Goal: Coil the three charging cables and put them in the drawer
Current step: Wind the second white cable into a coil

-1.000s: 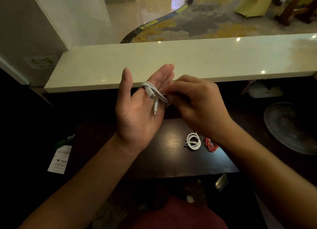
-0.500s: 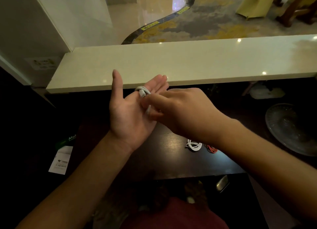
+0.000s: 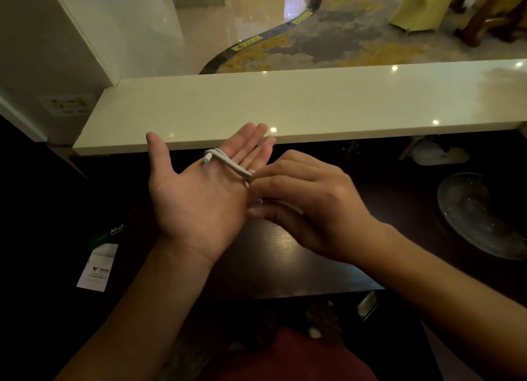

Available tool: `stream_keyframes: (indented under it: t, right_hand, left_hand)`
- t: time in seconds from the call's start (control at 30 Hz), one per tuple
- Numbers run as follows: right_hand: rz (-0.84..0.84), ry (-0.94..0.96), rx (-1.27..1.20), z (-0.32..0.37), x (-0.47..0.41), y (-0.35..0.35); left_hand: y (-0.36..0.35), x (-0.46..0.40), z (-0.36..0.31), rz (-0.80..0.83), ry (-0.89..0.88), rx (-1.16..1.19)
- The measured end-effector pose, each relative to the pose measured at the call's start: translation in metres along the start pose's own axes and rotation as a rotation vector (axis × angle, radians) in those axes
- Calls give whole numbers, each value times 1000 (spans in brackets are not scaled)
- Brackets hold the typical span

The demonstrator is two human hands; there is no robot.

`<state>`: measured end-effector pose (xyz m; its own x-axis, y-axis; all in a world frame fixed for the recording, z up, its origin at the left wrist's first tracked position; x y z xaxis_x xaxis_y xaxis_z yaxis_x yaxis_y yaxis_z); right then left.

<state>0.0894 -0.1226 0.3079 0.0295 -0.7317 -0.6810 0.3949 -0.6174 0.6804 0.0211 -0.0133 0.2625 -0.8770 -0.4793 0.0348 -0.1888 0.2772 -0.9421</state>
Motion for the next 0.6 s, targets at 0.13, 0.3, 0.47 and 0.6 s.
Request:
stream_keyframes:
  t: [0.13,0.3,0.47,0.6]
  right_hand:
    - [-16,21,144,-4,8,-13]
    - [107,-219,-197,-14,17,-2]
    - [-273,-827,-657,-77,23,10]
    - [33,-937,-868,-89,22,-22]
  left_hand:
    - [2,-2,3,-64,-74,-90]
    - [-9,-1,-7,62,-15,-124]
    - [-14,5,5,225,182,-76]
    - [-18,5,24,336,320,-3]
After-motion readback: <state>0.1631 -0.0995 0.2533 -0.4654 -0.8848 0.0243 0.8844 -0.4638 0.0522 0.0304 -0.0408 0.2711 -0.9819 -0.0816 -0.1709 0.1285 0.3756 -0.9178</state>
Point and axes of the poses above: each hand's wrist, its own x-axis away from the middle knuckle, its own y-axis out of the back of the hand, z = x × y, the point moved 6 cm from there along -x, towards the middle knuckle, and after that the axes turned 8 degrees about x, right-handed, at the moved point
